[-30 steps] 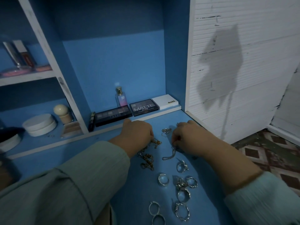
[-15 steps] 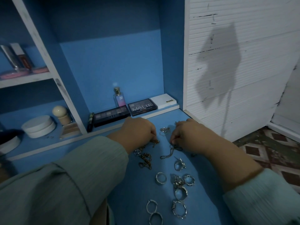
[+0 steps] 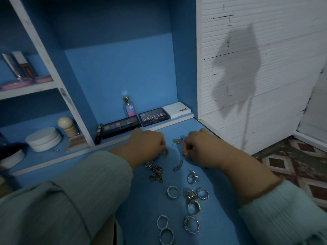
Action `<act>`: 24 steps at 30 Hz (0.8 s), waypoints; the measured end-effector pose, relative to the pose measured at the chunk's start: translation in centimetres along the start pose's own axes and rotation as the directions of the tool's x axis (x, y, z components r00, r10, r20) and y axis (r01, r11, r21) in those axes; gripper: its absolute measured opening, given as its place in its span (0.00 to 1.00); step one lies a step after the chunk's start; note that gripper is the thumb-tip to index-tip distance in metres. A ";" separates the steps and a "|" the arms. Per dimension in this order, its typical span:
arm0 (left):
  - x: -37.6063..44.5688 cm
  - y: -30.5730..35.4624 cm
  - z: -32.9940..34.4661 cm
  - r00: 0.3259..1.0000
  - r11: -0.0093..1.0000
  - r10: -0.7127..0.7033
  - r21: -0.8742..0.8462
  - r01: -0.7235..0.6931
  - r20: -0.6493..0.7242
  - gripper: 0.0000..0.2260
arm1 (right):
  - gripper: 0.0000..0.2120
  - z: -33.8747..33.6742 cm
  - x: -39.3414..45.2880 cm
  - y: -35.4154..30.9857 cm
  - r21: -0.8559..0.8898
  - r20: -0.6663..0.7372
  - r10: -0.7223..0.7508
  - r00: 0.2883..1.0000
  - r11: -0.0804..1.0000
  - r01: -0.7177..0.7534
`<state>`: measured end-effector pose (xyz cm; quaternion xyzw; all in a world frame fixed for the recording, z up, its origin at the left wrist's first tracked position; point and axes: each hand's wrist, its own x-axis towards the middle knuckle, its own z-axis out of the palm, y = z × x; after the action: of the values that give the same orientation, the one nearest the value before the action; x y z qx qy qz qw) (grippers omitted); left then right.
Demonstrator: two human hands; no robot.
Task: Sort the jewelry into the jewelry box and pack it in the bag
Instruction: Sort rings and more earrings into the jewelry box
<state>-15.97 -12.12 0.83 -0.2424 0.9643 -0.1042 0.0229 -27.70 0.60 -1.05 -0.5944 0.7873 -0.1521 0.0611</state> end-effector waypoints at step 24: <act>-6.6 -2.2 -7.8 0.965 -0.055 -0.210 -0.988 0.147 0.156 0.07 | 0.06 -6.3 -1.9 -6.6 0.801 -0.112 0.010 0.994 0.593 0.084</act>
<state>-9.87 -9.44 8.85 -0.3061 0.7059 0.6091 -0.1923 -22.86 1.88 6.79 -0.5104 0.6239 -0.5225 0.2780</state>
